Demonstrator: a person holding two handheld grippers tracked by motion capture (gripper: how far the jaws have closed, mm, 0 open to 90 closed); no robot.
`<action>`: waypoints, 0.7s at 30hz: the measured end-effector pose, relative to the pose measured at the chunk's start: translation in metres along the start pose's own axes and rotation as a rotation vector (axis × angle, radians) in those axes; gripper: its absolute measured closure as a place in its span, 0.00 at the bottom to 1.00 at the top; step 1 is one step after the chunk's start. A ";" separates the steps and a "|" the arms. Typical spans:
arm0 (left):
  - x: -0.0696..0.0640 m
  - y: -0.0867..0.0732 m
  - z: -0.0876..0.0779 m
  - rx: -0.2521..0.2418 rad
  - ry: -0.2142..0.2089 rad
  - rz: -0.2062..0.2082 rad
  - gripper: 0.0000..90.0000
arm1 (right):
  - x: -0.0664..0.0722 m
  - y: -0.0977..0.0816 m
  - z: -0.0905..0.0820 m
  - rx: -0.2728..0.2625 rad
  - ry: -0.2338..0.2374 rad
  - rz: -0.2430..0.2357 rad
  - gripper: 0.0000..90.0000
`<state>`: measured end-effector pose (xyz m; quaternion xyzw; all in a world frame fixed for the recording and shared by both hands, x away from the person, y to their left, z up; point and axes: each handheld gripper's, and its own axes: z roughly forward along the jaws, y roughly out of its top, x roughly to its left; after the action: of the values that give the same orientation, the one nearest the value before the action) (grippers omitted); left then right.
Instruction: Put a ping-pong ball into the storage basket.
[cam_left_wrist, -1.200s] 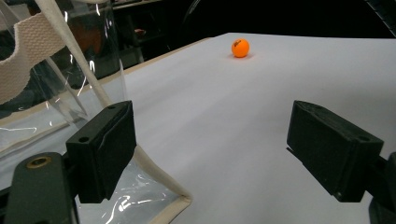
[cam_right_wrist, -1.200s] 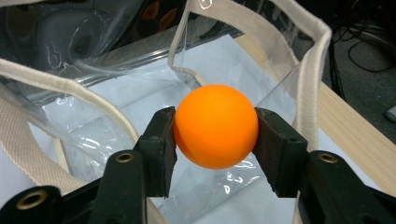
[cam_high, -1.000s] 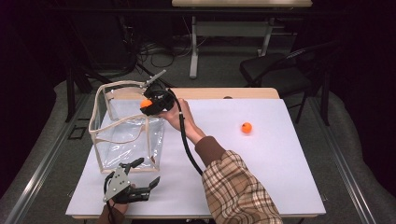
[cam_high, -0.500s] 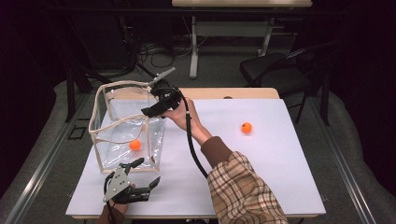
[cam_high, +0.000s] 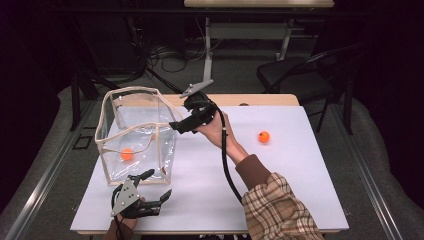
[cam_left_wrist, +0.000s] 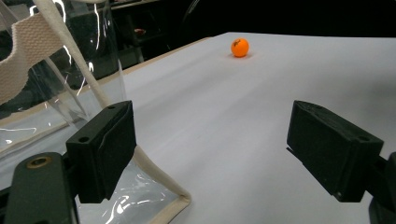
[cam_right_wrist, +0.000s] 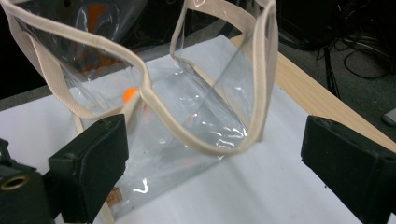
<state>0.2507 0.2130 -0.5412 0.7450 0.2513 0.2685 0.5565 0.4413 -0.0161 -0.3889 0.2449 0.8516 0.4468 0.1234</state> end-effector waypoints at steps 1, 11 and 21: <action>0.000 0.000 0.000 0.000 -0.001 -0.001 0.17 | -0.001 -0.004 -0.003 0.001 -0.003 0.002 0.07; 0.000 0.000 0.000 0.002 0.000 0.000 0.17 | -0.014 -0.037 -0.025 -0.026 -0.039 0.030 0.06; 0.000 0.000 0.001 0.002 0.000 -0.001 0.17 | -0.017 -0.072 -0.037 -0.022 -0.072 0.046 0.06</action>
<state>0.2510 0.2124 -0.5415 0.7454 0.2519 0.2678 0.5560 0.4178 -0.0862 -0.4274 0.2792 0.8358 0.4496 0.1462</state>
